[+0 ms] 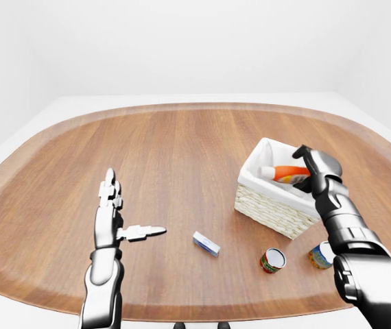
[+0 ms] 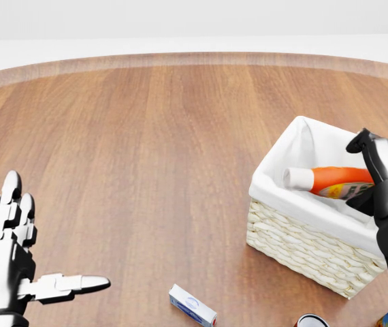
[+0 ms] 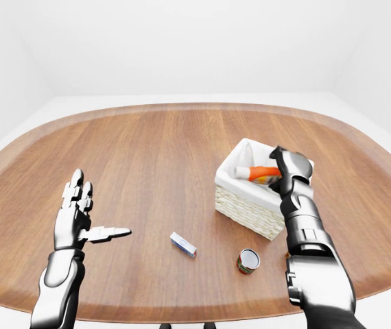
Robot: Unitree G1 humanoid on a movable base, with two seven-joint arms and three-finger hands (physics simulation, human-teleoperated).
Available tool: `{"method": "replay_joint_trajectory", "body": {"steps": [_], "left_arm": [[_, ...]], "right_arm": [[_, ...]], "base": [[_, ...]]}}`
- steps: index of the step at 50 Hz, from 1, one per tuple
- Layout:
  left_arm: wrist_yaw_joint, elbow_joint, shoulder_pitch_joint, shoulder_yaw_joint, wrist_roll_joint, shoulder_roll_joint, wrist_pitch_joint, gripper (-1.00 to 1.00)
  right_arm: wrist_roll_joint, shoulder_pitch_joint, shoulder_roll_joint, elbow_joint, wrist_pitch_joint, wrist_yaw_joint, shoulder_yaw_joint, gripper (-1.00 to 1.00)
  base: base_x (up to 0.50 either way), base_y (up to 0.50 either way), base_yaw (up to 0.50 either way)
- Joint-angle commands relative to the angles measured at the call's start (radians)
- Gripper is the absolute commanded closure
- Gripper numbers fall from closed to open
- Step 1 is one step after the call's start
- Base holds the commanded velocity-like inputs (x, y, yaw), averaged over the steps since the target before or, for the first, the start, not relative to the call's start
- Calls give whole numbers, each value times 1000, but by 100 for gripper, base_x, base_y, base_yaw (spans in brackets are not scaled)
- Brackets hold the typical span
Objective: Pick up the ketchup, and put it in the basket.
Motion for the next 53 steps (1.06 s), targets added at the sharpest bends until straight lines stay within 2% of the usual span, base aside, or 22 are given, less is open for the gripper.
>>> {"method": "replay_joint_trajectory", "body": {"steps": [1, 10, 17, 20, 22, 24, 27, 32, 37, 38, 42, 53], "left_arm": [[-4, -5, 4, -1, 0, -2, 2, -100], [-3, 4, 5, -11, 10, -4, -7, -100], [-4, 5, 6, -13, 12, -4, -7, -100], [-6, 4, 8, -13, 12, -4, -7, -100], [-6, 4, 8, -13, 12, -4, -7, -100], [-5, 7, 8, -14, 13, -5, -7, -100], [-6, 3, 11, -15, 13, -5, -7, -100], [-6, 2, 14, -18, 16, -6, -7, -100], [-6, 2, 14, -18, 16, -7, -7, -100], [-5, 2, 14, -18, 17, -7, -7, -100], [-7, -6, 15, -17, 16, -6, -7, -100], [-6, -9, 17, -20, 17, -9, -7, -100]], "right_arm": [[24, -3, -3, -12, 0, -19, -6, -100], [26, 7, -5, -20, 0, -19, -7, -100], [11, 49, -1, -176, 0, 58, -23, -100], [-1, 79, -5, -323, 0, 134, -46, -100], [-5, 82, -4, -332, 0, 139, -50, -100], [-32, 120, -16, -540, 0, 248, -76, -100], [-64, 159, -12, -693, 0, 330, -104, -100], [-106, 213, 9, -872, 0, 412, -135, -100], [-112, 213, 14, -875, 0, 416, -140, -100], [-138, 235, 15, -1005, 0, 470, -145, -100], [-185, 241, 28, -1158, 0, 578, -163, -100], [-266, 284, 78, -1472, 0, 769, -186, -100]], "base": [[0, 0, 0], [0, 0, 0], [0, 0, 0], [0, 0, 0], [0, 0, 0], [0, 0, 0], [0, 0, 0], [0, 0, 0], [0, 0, 0], [0, 0, 0], [0, 0, 0], [0, 0, 0]]}}
